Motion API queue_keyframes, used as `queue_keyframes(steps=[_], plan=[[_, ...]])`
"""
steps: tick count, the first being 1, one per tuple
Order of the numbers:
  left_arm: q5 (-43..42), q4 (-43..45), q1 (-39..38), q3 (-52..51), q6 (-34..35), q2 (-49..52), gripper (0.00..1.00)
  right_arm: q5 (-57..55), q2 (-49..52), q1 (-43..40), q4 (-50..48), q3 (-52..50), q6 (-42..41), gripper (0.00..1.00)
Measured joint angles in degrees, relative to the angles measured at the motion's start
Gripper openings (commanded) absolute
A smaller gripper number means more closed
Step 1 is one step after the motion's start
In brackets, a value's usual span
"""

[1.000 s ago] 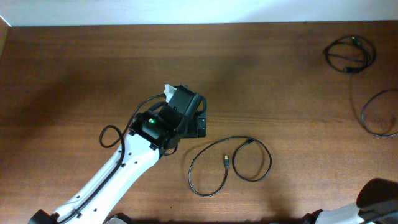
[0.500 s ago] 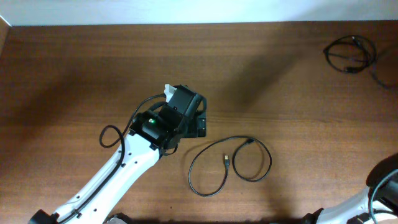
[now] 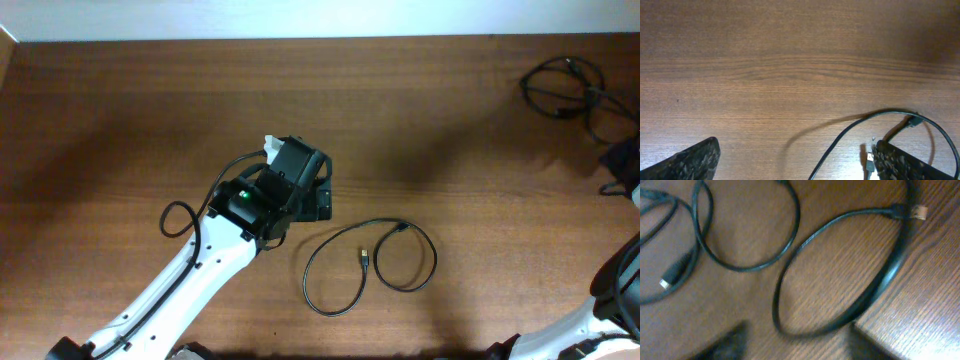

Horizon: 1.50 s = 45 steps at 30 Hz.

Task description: Untangle cables

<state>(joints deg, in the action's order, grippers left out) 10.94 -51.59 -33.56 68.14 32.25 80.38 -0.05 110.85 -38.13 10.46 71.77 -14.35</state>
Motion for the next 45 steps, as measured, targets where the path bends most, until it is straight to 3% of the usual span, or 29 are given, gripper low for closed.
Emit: queue_keyframes(steps=[5,11,14,21,26,27,32,38,43,45], plan=[[0.0,0.0,0.0,0.0,0.0,0.0,0.99,8.0,-4.2,0.0,20.3,-0.5,0.2,0.98],[0.0,-0.1,0.0,0.0,0.0,0.0,0.99,13.5,-32.1,0.0,29.8,-0.5,0.2,0.99],[0.0,-0.1,0.0,0.0,0.0,0.0,0.99,22.7,-39.2,0.0,35.8,-0.4,0.2,0.99],[0.0,-0.1,0.0,0.0,0.0,0.0,0.99,29.9,-32.9,4.8,48.9,-0.4,0.2,0.99],[0.0,0.0,0.0,0.0,0.0,0.0,0.99,29.8,-22.8,16.2,50.0,-0.4,0.2,0.99],[0.0,0.0,0.0,0.0,0.0,0.0,0.99,28.6,-18.2,21.4,49.7,-0.4,0.4,0.99],[0.0,0.0,0.0,0.0,0.0,0.0,0.99,27.1,-2.4,32.6,49.5,-0.4,7.2,0.99],[0.0,-0.1,0.0,0.0,0.0,0.0,0.99,26.9,-0.9,41.8,50.2,-0.7,20.7,0.99],[0.0,0.0,0.0,0.0,0.0,0.0,0.99,27.3,-1.9,43.5,45.7,-5.5,22.1,0.99],[0.0,-0.1,0.0,0.0,0.0,0.0,0.99,28.1,-3.0,43.5,45.1,-7.4,22.3,0.77]])
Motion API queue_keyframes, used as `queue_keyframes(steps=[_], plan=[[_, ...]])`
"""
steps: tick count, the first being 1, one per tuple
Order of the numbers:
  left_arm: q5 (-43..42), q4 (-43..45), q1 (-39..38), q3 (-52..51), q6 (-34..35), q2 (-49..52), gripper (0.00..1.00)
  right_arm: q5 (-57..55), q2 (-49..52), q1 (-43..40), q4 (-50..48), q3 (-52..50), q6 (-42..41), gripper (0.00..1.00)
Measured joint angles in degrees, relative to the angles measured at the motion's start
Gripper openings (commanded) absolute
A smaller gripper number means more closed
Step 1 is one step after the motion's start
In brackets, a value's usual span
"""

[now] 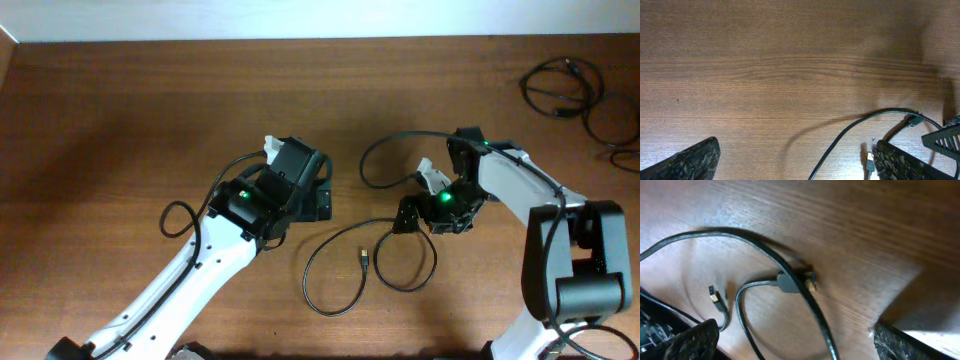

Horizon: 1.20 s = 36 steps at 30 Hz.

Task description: Untangle cables

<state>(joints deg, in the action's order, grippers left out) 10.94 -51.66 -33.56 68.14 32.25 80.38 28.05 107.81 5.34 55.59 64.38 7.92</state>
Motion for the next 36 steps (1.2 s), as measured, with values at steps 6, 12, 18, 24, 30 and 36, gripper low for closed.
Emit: queue_keyframes(steps=[6,12,18,24,30,36], plan=[[0.0,0.0,0.0,0.0,0.0,0.0,0.99,0.7,0.9,0.0,-0.2,-2.0,0.0,0.32],[0.0,0.0,0.0,0.0,0.0,0.0,0.99,0.1,2.0,0.0,0.1,-2.6,-3.5,0.04],[0.0,0.0,0.0,0.0,0.0,0.0,0.99,-1.3,1.9,-0.8,4.6,-2.6,-10.8,0.04],[0.0,0.0,0.0,0.0,0.0,0.0,0.99,-3.0,-8.4,-14.1,12.4,0.4,-11.0,0.04],[0.0,0.0,0.0,0.0,0.0,0.0,0.99,-3.2,-29.4,-23.1,15.8,1.7,-11.1,0.04],[0.0,0.0,0.0,0.0,0.0,0.0,0.99,-5.9,-45.9,-25.9,18.6,1.7,-11.1,0.04]])
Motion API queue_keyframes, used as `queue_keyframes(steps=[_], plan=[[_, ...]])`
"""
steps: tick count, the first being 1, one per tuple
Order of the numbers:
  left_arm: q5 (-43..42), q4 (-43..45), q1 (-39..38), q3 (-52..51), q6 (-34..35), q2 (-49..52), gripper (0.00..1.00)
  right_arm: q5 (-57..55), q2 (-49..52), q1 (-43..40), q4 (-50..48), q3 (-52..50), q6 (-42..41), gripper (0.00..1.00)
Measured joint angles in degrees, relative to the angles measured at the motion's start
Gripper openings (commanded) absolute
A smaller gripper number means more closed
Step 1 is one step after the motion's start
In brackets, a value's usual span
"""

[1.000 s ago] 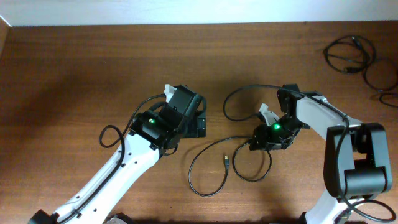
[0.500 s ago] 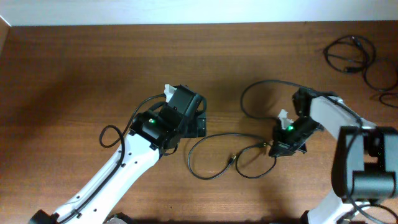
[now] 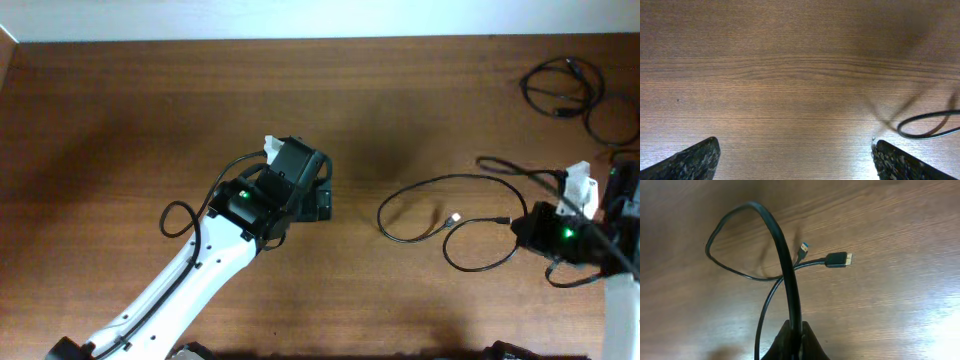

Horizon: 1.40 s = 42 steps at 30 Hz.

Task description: Untangle cables

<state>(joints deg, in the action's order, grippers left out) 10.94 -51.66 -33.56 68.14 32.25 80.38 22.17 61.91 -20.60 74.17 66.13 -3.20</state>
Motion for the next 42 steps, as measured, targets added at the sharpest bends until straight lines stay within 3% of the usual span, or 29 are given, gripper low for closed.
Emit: queue_keyframes(steps=[6,12,17,23,27,34,35,38,42], plan=[[0.0,0.0,0.0,0.0,0.0,0.0,0.99,-9.6,-2.7,-2.7,-0.7,0.0,-9.0,0.04],[0.0,0.0,0.0,0.0,0.0,0.0,0.99,-15.3,-2.7,-25.0,-4.6,0.0,-12.8,0.04],[0.0,0.0,0.0,0.0,0.0,0.0,0.99,-15.4,-2.7,-42.3,-11.5,0.0,-27.8,0.04],[0.0,0.0,0.0,0.0,0.0,0.0,0.99,-12.2,-2.5,-45.8,-26.9,0.0,-35.1,0.04],[0.0,0.0,0.0,0.0,0.0,0.0,0.99,-12.2,5.1,-45.8,-31.0,0.1,-35.8,0.04],[0.0,0.0,0.0,0.0,0.0,0.0,0.99,-12.1,31.7,-45.8,-31.1,0.4,-35.8,0.04],[0.0,0.0,0.0,0.0,0.0,0.0,0.99,-11.9,33.5,-45.8,-31.2,0.4,-35.8,0.07],[0.0,0.0,0.0,0.0,0.0,0.0,0.99,-10.6,36.2,-45.8,-30.9,0.4,-35.8,0.47],[0.0,0.0,0.0,0.0,0.0,0.0,0.99,-7.0,36.2,-45.9,-30.1,0.4,-33.2,0.55]])
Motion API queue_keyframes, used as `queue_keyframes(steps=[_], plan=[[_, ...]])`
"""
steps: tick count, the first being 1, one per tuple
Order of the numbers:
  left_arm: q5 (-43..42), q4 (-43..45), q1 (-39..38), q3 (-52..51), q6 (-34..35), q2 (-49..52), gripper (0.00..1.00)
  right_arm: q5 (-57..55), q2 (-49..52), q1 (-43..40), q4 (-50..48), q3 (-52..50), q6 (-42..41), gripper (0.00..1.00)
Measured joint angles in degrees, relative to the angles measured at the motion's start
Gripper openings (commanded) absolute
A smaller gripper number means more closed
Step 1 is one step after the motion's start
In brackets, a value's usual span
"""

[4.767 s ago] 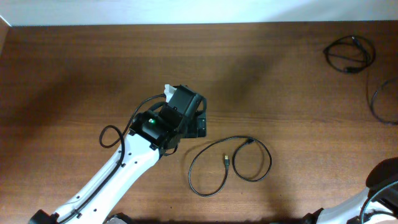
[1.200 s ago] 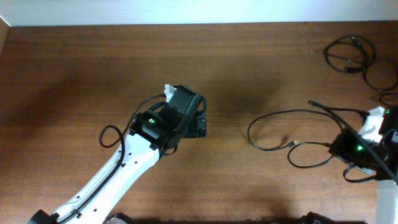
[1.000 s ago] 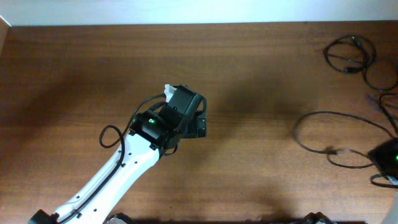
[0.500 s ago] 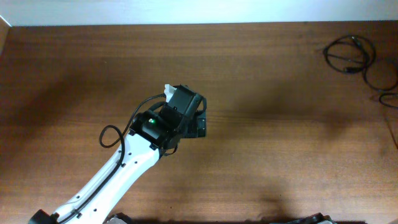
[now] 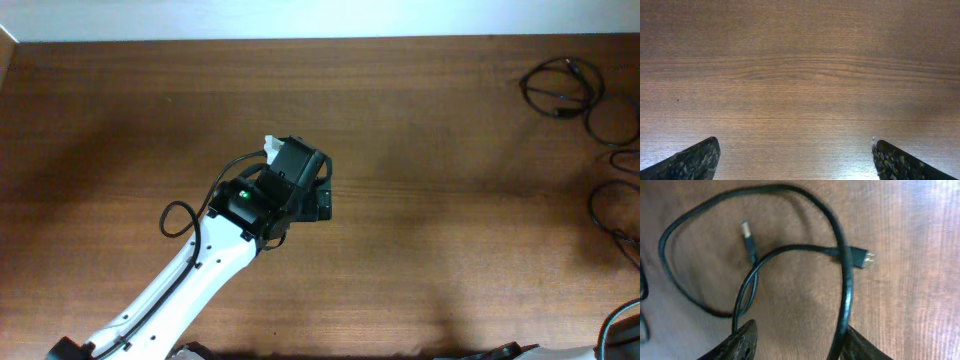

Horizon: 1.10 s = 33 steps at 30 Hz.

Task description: Untangle cables

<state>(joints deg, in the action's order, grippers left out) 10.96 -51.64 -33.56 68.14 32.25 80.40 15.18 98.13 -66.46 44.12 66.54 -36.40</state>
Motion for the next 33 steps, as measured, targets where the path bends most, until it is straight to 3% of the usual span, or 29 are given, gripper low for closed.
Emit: queue_keyframes(steps=[3,6,11,14,23,24,25,28,33], plan=[[0.0,0.0,0.0,0.0,0.0,0.0,0.99,3.3,-1.6,0.0,1.6,0.0,3.5,0.59],[0.0,0.0,0.0,0.0,0.0,0.0,0.99,4.5,-9.9,0.0,3.8,0.0,5.2,0.59],[0.0,0.0,0.0,0.0,0.0,0.0,0.99,7.6,-28.7,0.0,6.4,0.0,7.8,0.79],[0.0,0.0,0.0,0.0,0.0,0.0,0.99,11.5,-33.5,2.4,6.7,0.0,12.4,0.86],[0.0,0.0,0.0,0.0,0.0,0.0,0.99,10.9,-32.4,36.5,9.4,0.0,26.6,0.9],[0.0,0.0,0.0,0.0,0.0,0.0,0.99,9.0,-31.2,41.2,9.7,0.0,27.4,0.96],[0.0,0.0,0.0,0.0,0.0,0.0,0.99,6.5,-29.6,45.7,10.0,0.0,27.8,0.96],[0.0,0.0,0.0,0.0,0.0,0.0,0.99,2.6,-24.2,53.9,10.6,0.0,28.7,0.96],[0.0,0.0,0.0,0.0,0.0,0.0,0.99,0.1,-14.0,59.7,10.6,0.0,30.8,0.96]])
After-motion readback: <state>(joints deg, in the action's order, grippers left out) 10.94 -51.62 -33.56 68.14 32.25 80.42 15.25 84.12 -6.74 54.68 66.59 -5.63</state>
